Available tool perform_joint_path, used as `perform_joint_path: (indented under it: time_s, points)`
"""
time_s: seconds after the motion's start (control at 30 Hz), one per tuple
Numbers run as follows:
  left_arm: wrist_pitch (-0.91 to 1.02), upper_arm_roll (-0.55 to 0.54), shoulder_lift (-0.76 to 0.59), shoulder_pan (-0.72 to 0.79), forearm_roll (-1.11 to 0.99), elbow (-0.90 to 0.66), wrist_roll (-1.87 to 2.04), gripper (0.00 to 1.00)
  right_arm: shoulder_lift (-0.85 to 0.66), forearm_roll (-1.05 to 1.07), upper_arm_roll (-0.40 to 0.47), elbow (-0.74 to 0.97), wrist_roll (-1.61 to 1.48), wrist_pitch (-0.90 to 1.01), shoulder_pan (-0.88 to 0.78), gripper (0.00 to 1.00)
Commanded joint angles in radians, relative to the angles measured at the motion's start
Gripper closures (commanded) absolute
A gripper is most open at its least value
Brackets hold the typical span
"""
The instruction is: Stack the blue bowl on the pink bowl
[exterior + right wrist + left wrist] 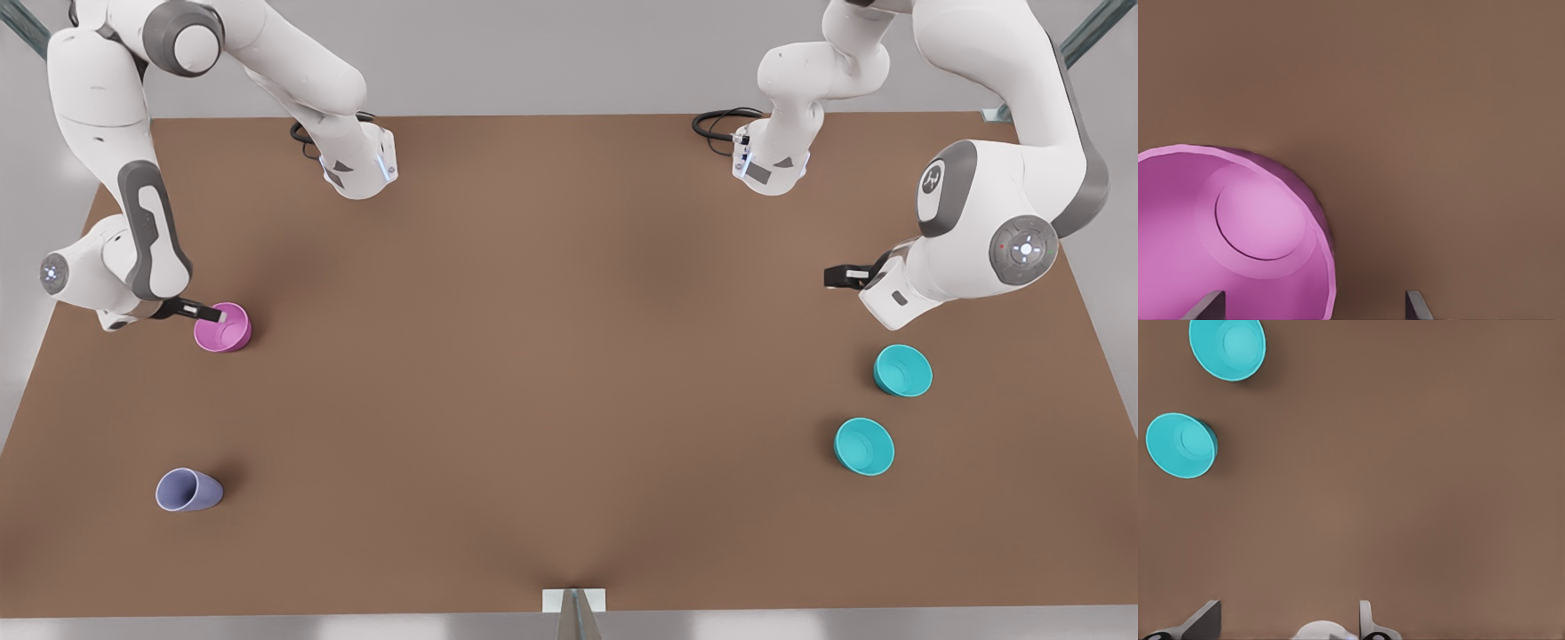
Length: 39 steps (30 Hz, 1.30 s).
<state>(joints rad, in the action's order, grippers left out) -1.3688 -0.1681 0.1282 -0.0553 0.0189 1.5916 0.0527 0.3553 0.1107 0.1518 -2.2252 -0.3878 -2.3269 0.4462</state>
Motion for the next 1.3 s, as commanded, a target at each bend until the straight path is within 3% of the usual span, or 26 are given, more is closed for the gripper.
perform_joint_path:
  time_s: [0.0,0.1,0.23,0.3,0.53,0.63,0.67,0.7,0.77,0.9,1.1,1.2,1.23,1.27]
  points:
    - [0.013,-0.001,-0.001,0.0,-0.001,-0.001,0.001,0.0,0.002,0.024,0.0,-0.007,-0.108,-0.035,0.0,0.01]
    - [0.014,-0.001,-0.001,0.002,-0.001,0.001,0.001,0.0,0.008,0.024,0.0,-0.024,-0.109,-0.034,0.0,0.17]
    - [0.014,-0.001,-0.001,0.002,-0.001,-0.001,0.001,0.0,0.024,0.024,-0.003,-0.022,-0.109,-0.023,0.0,0.63]
    - [0.014,-0.001,-0.001,0.002,-0.001,-0.001,0.001,0.0,0.019,0.024,-0.008,-0.013,-0.108,0.012,-0.001,0.79]
    - [0.017,-0.001,-0.002,0.002,-0.001,-0.001,0.001,0.0,-0.108,0.15,-0.011,0.047,-0.091,0.303,-0.104,0.79]
    - [0.017,-0.001,-0.001,0.003,-0.001,-0.001,0.001,0.0,-0.133,0.297,-0.011,0.049,0.218,0.353,-0.398,0.79]
    - [0.017,-0.001,-0.001,0.003,-0.001,-0.001,0.001,0.0,-0.131,0.403,-0.011,0.061,0.387,0.347,-0.564,0.79]
    - [0.017,-0.001,-0.001,0.003,-0.001,0.001,0.001,0.0,-0.084,0.457,-0.012,0.128,0.559,0.322,-0.704,0.79]
    - [0.017,-0.001,-0.001,0.006,-0.001,-0.001,0.006,0.0,0.17,0.613,-0.012,0.413,0.944,0.32,-0.908,0.79]
    - [0.02,0.001,0.028,-0.005,-0.002,-0.002,0.002,0.0,0.494,0.644,-0.066,0.904,1.558,0.32,-1.026,0.79]
    - [0.013,0.005,0.044,-0.09,-0.004,-0.033,0.015,0.0,0.656,0.656,-0.069,1.061,1.646,0.311,-1.041,0.79]
    - [-0.07,0.005,0.145,-0.164,-0.027,-0.114,0.033,0.0,0.674,0.658,-0.07,1.061,1.641,0.297,-1.041,0.79]
    - [-0.124,0.005,0.166,-0.214,-0.025,-0.114,-0.075,0.0,0.674,0.656,-0.07,1.062,1.638,0.297,-1.041,0.39]
    - [-0.234,0.007,0.232,-0.299,-0.022,-0.113,-0.235,0.0,0.672,0.658,-0.07,1.062,1.638,0.297,-1.041,0.07]
